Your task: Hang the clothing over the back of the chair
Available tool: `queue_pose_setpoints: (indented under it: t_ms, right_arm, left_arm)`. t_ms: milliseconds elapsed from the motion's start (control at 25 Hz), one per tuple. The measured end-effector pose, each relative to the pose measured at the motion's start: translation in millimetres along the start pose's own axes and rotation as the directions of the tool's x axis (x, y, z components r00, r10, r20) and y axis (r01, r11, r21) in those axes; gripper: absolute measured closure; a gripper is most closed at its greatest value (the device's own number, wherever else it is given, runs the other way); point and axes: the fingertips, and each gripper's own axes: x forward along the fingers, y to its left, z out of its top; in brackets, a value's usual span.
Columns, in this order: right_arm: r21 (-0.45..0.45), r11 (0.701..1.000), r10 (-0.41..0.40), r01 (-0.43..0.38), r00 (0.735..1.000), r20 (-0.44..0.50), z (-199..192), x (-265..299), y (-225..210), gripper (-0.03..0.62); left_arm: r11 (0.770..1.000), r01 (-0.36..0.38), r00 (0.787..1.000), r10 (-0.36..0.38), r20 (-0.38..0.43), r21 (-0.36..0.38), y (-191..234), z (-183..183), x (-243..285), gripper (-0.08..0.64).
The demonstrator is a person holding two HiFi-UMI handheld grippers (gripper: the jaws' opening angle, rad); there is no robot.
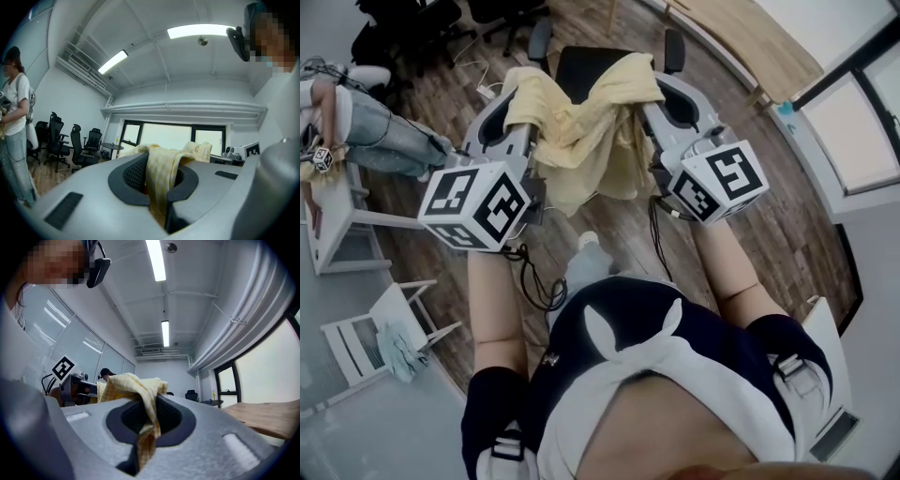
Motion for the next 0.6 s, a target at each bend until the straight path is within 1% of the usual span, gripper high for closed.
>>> queue_pose_setpoints:
  t_ms: [160,280,440,600]
  right_arm:
    - [-0.008,0.999,-0.032,0.032,0.999,-0.028,-9.9,15.8,-13.9,0.569]
    - [-0.016,0.998,-0.057,0.056,0.996,-0.071,-22.5,30.0,-23.0,0.569]
    - [-0.026,0.997,-0.079,0.076,0.987,-0.137,-43.1,48.3,-34.4,0.569]
    - [-0.027,0.995,-0.097,0.093,0.977,-0.189,-65.1,56.9,-44.7,0.569]
  left_arm:
    - [1.000,0.019,1.000,-0.019,-0.015,-0.024,12.5,-5.8,19.6,0.538]
    - [0.999,0.037,0.999,-0.039,-0.036,-0.036,20.2,-14.1,33.2,0.538]
    - [0.997,0.060,0.995,-0.064,-0.073,-0.049,29.1,-27.9,51.8,0.538]
    - [0.993,0.082,0.990,-0.090,-0.104,-0.086,34.2,-45.2,67.6,0.538]
